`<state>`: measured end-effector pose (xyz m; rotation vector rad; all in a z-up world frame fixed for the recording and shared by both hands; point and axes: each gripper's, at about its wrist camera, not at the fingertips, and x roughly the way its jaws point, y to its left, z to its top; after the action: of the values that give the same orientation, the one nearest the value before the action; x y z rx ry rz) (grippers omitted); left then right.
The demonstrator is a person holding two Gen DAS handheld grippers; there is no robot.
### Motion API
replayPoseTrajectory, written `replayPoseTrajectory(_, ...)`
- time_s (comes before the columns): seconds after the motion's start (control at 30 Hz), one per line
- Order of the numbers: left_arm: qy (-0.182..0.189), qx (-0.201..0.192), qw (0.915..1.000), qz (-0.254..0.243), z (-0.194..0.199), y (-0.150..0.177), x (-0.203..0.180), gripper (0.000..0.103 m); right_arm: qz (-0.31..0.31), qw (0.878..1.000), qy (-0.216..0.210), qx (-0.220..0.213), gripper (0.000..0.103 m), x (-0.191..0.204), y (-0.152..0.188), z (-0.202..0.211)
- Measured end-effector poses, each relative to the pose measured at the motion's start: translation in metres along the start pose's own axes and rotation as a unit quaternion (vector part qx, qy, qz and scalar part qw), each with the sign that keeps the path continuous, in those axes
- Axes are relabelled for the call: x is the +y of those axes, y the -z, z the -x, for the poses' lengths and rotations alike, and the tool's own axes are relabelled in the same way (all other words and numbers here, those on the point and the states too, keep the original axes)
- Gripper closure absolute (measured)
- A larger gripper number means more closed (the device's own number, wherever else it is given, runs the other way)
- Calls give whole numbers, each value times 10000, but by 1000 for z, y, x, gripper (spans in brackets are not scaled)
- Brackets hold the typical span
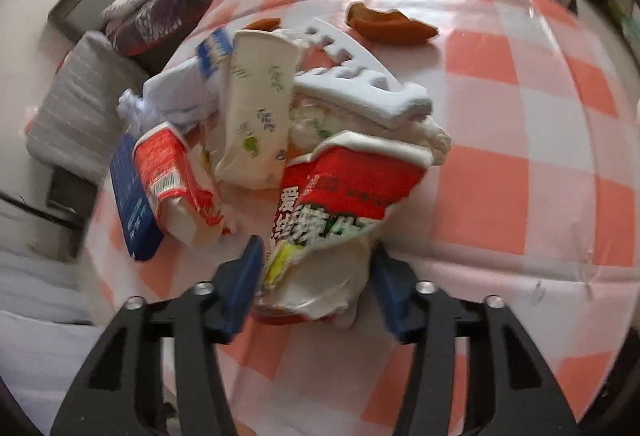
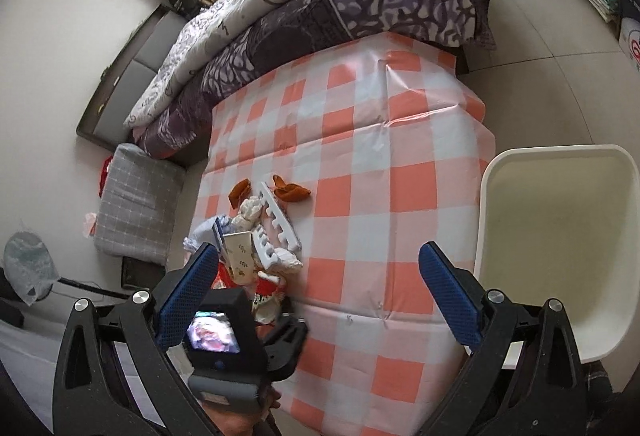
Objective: Collect trash
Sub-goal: 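Grasp the red snack bag with the left tool while the right tool grasps the red cup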
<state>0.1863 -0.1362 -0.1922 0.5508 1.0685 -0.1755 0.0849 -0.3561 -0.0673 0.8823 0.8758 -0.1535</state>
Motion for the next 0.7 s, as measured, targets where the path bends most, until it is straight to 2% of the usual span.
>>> replayPoseTrajectory(0.1,468,-49,9983,339,15,18,22,60,119,9999,32,35,7,5,3,-6)
replayPoseTrajectory(0.17,899,-94,9929,769,30,34,44,60,297,9994,143,56,7,12,8,-12)
replayPoseTrajectory(0.23,1365,-104,9828,1238,44,50,65,60,547,9981,279,78,7,20,15,-19)
replayPoseTrajectory(0.3,1809,-202,9673,1767,65,69,91,60,813,9958,415,72,7,27,22,-26)
replayPoseTrajectory(0.37,2146,-381,9465,2379,87,87,124,60,1376,9889,548,71,7,42,34,-36)
replayPoseTrajectory(0.43,2248,-599,9289,2882,105,102,151,60,1879,9800,660,14,7,56,47,-45)
replayPoseTrajectory(0.47,2254,-804,9185,3148,116,107,169,60,2262,9716,694,47,7,69,57,-53)
replayPoseTrajectory(0.5,2247,-946,9115,3311,122,109,181,60,2435,9674,685,90,7,77,63,-57)
replayPoseTrajectory(0.57,2150,-1219,8992,3609,134,118,206,60,2870,9559,593,181,7,101,78,-70)
replayPoseTrajectory(0.7,1976,-1482,8823,4007,143,132,243,60,3660,9292,417,299,8,162,104,-108)
